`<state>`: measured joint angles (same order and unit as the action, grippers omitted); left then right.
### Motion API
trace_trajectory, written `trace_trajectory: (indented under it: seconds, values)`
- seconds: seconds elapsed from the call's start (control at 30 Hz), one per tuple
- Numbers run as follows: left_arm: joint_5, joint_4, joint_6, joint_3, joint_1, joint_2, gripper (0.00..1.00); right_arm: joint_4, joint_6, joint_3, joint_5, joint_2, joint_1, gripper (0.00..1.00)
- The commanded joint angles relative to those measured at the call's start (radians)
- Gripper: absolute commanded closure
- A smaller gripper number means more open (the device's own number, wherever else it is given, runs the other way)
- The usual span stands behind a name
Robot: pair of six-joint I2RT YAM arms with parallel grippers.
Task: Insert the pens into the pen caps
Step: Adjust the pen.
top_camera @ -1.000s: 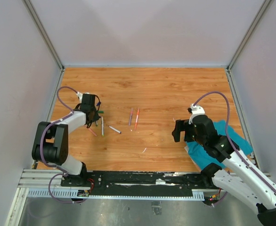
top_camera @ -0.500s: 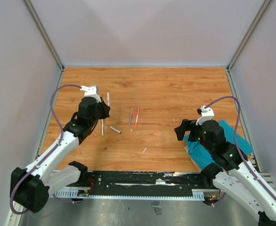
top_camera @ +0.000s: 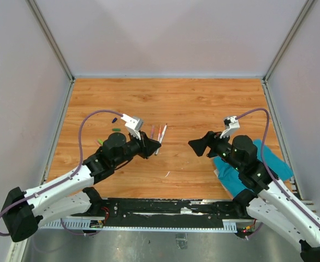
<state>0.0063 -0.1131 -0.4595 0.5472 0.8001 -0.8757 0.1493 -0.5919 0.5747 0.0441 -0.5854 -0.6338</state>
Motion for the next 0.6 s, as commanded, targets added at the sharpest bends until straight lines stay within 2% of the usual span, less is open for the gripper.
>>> trace_trajectory:
  seconds: [0.0,0.1,0.27,0.57]
  values:
    - [0.031,-0.168,-0.040,-0.009,0.078,-0.049,1.00,-0.247,-0.169,-0.039,0.037,-0.077,-0.089,0.23]
    - [0.013,-0.202,-0.046,-0.006,0.127,-0.080,0.99,-0.397,-0.275,-0.097,-0.035,-0.126,-0.153,0.28]
    - [0.004,-0.226,-0.057,-0.005,0.167,-0.109,0.99,-0.581,-0.393,-0.129,-0.038,-0.219,-0.171,0.37]
    - [-0.014,-0.211,-0.047,-0.007,0.185,-0.111,0.99,-0.636,-0.420,-0.111,-0.007,-0.296,-0.174,0.50]
